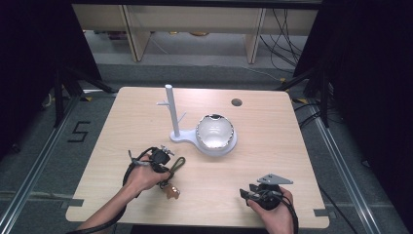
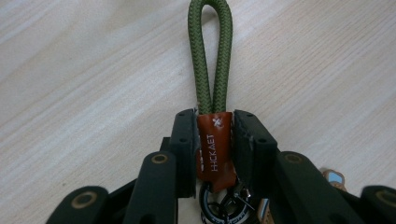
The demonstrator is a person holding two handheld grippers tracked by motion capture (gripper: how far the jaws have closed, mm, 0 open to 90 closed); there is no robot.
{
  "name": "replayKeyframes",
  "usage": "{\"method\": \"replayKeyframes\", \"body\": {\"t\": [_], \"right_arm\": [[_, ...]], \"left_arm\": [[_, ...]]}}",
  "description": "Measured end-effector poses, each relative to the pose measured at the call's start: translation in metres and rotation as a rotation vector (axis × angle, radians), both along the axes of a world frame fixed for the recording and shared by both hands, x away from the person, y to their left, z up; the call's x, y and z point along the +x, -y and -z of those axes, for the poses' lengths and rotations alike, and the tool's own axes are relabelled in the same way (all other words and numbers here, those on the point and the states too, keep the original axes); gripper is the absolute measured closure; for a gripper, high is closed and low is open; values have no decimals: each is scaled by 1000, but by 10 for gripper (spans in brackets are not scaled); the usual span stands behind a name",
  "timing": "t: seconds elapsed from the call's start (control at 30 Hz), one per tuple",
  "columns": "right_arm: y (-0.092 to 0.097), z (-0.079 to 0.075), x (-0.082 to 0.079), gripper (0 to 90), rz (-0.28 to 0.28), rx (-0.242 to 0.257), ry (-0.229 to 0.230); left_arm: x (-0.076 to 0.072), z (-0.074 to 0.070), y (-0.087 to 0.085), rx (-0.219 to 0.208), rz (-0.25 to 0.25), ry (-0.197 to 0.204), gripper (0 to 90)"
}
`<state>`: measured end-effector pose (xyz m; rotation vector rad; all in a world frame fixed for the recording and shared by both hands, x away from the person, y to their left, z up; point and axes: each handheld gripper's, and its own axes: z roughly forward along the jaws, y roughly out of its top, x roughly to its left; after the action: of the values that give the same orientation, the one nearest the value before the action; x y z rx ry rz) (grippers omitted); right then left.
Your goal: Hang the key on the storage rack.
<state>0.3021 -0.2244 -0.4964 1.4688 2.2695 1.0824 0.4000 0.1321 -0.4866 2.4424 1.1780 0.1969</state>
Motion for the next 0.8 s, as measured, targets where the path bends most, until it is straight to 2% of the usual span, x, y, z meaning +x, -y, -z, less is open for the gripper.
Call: {"method": "replayKeyframes", "body": {"t": [0.07, 0.2, 0.27, 0.3, 0.37, 0.4, 0.47, 0.5, 0.53, 0.57, 0.6, 0.67, 0.7, 0.77, 0.8], "right_arm": [[0, 0, 0, 542, 1, 1, 3], [0, 0, 0, 541, -3, -2, 18], [0, 0, -1, 539, 4, 0, 13], [0, 0, -1, 539, 4, 0, 13], [0, 0, 0, 538, 5, 7, 16], [0, 0, 0, 538, 5, 7, 16], [0, 0, -1, 536, 8, 3, 22], [0, 2, 0, 535, 2, 18, 30], [-1, 2, -1, 531, 2, 18, 36], [-1, 2, -1, 528, -3, 30, 26], [0, 1, -1, 525, 0, 15, 29], [0, 2, -1, 520, -5, 15, 36], [0, 2, -1, 520, -5, 15, 36], [0, 1, -2, 518, -6, 8, 39], [0, 1, -2, 517, -5, 12, 37]], "left_arm": [[-3, 1, -4, -26, 7, 19, 695], [-7, 1, -9, -47, 19, 45, 695], [-11, 1, -15, -92, 31, 69, 695], [-11, 1, -15, -92, 31, 69, 694], [-17, 2, -22, -142, 40, 107, 695], [-17, 2, -22, -142, 40, 107, 694], [-21, 4, -25, -172, 42, 140, 695], [-22, 4, -27, -183, 44, 141, 695], [-25, 4, -29, -217, 40, 160, 695], [-25, 4, -29, -217, 40, 160, 695], [-27, 5, -30, -228, 36, 169, 695], [-30, 4, -32, -242, 43, 210, 695], [-30, 4, -32, -242, 43, 210, 695], [-32, 4, -33, -271, 43, 231, 695], [-33, 2, -35, -268, 65, 261, 695]]}}
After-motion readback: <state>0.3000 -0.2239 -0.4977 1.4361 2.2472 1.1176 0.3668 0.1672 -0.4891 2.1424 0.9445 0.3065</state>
